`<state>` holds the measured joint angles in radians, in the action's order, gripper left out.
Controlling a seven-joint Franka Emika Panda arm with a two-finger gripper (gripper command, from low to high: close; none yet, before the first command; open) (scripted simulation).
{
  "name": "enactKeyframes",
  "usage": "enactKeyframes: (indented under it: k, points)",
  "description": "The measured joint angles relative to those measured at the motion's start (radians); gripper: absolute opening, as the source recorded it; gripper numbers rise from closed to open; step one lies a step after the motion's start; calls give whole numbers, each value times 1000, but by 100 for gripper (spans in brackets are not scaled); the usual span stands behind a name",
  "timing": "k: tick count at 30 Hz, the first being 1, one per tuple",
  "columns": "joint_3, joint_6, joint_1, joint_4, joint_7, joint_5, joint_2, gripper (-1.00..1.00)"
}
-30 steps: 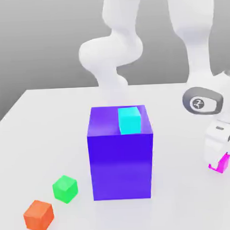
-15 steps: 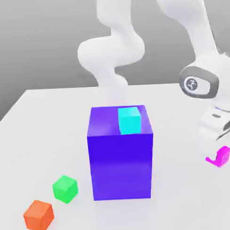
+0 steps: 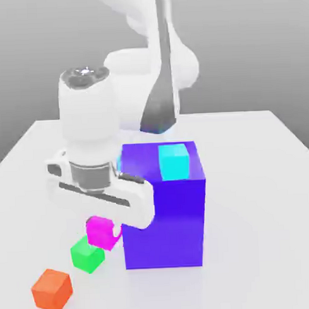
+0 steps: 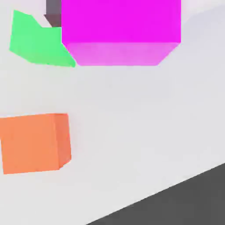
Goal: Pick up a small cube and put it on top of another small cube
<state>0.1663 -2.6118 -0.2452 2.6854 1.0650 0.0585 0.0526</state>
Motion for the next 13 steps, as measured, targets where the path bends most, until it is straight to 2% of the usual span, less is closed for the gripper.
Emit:
enactKeyframes:
  k: [3, 9, 10, 13]
  points:
    - [4, -64, -1, 73, 17, -24, 28, -100]
    - [-4, -230, 11, 78, -38, -111, -130, -100]
    - [-12, -259, 6, 77, -49, -127, -161, 100]
    - [-12, -259, 6, 77, -49, -127, -161, 100]
